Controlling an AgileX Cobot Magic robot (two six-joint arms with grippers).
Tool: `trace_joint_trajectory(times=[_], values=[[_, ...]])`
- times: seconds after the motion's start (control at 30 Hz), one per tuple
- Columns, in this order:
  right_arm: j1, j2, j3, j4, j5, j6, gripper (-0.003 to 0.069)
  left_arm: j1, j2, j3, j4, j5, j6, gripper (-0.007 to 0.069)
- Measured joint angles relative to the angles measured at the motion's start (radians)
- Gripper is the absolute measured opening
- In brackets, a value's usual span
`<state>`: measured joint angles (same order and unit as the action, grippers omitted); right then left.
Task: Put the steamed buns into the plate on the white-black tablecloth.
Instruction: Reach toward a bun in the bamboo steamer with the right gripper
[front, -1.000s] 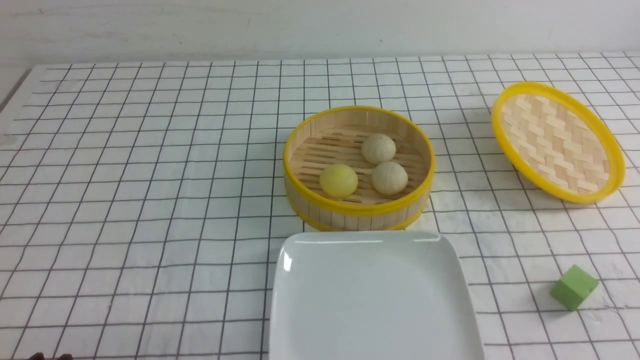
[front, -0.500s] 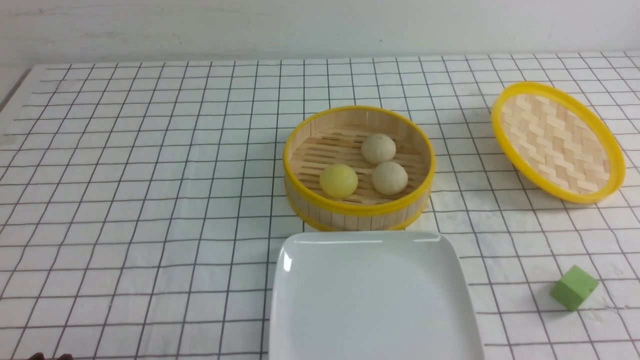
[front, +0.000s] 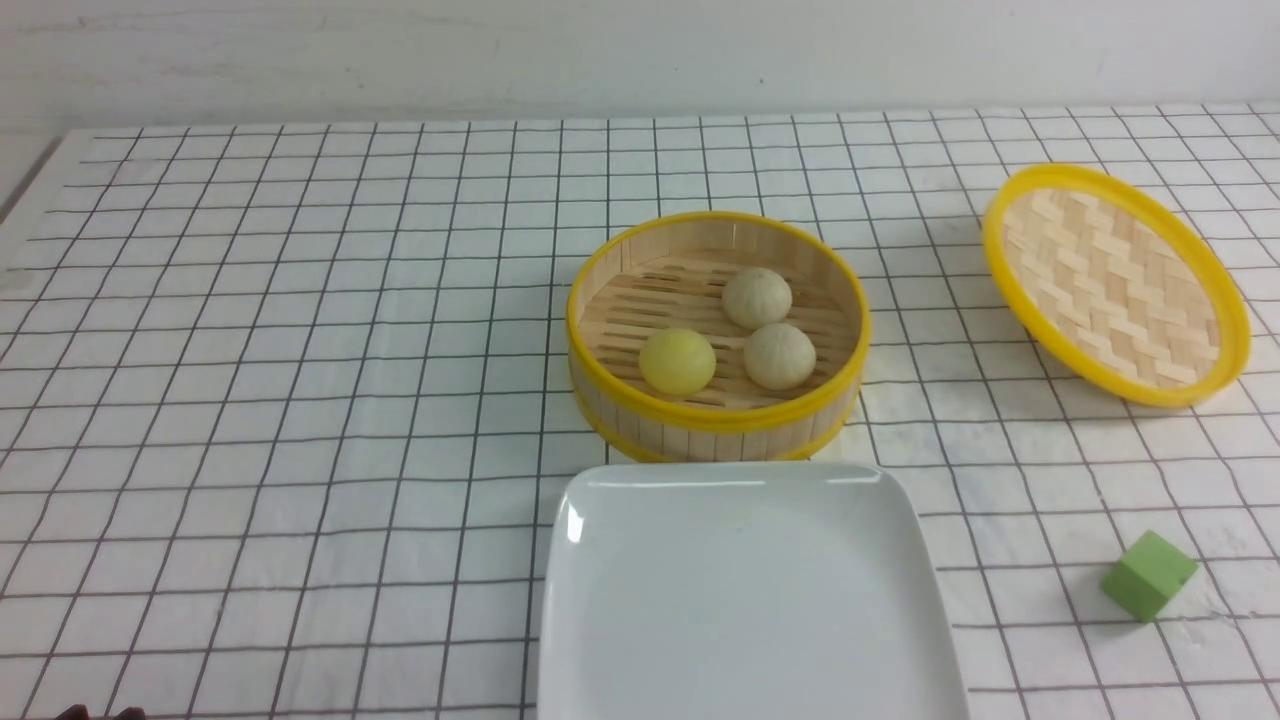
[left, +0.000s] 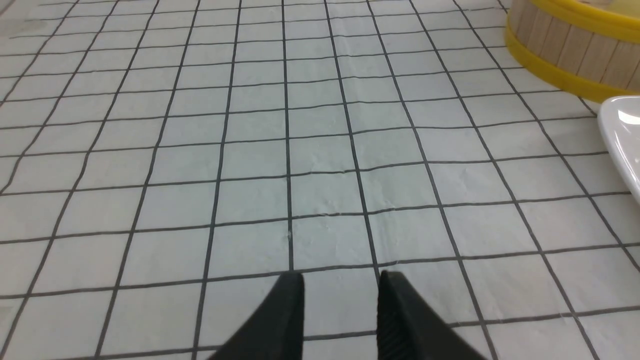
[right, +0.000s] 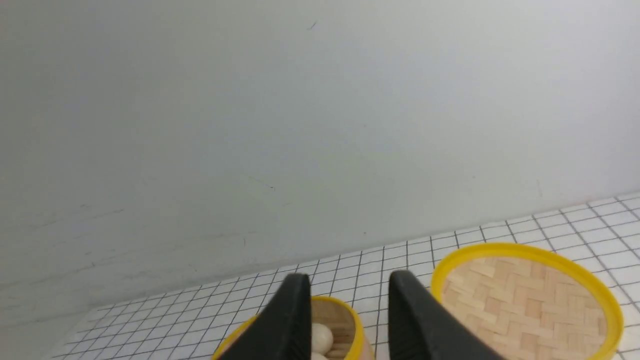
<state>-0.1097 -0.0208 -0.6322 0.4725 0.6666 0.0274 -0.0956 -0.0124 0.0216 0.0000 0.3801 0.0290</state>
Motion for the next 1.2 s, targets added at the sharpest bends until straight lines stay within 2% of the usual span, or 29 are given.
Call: trace_joint_trajectory(times=[0.17,0.23,0.27,0.33,0.47,0.5,0.6,0.77,0.9,0.97,1.0,1.07,1.2], values=[[0.000,0.000,0.000,0.107,0.005,-0.027,0.0240,0.000,0.000,0.007,-0.039,-0.101,0.000,0.0241],[0.000,0.031,-0.005,0.189,0.022,-0.109,0.0240,0.000,0.000,0.008,-0.169,-0.209,-0.021,0.0241],[0.000,0.031,-0.005,0.195,0.022,-0.109,0.0240,0.000,0.000,0.008,-0.169,-0.216,-0.024,0.0241],[0.000,0.114,-0.026,0.276,0.086,-0.224,0.0240,0.000,0.000,0.008,-0.358,-0.308,-0.097,0.0241],[0.000,0.311,-0.092,0.387,0.199,-0.373,0.0240,0.000,0.000,0.008,-0.624,-0.454,-0.181,0.0241],[0.000,0.322,-0.097,0.392,0.204,-0.380,0.0240,0.000,0.000,0.008,-0.636,-0.460,-0.185,0.0241],[0.000,0.528,-0.226,0.431,0.289,-0.514,0.0240,0.000,0.000,0.008,-0.840,-0.534,-0.220,0.0241],[0.000,0.775,-0.426,0.424,0.398,-0.619,0.0240,0.000,0.000,0.008,-1.000,-0.635,-0.223,0.0241],[0.000,0.919,-0.539,0.424,0.458,-0.630,0.0240,0.000,0.000,0.008,-0.962,-0.587,-0.171,0.0241],[0.000,1.036,-0.625,0.419,0.503,-0.647,0.0240,0.000,0.000,-0.036,-0.793,-0.349,-0.091,0.0241],[0.000,1.044,-0.631,0.419,0.505,-0.650,0.0240,0.000,0.000,-0.042,-0.793,-0.330,-0.086,0.0241],[0.000,1.133,-0.694,0.406,0.534,-0.680,0.0240,0.000,0.000,-0.126,-0.672,-0.161,-0.047,0.0241],[0.000,1.254,-0.791,0.405,0.575,-0.757,0.0240,0.000,0.019,-0.308,-0.561,0.032,-0.018,0.0241]])
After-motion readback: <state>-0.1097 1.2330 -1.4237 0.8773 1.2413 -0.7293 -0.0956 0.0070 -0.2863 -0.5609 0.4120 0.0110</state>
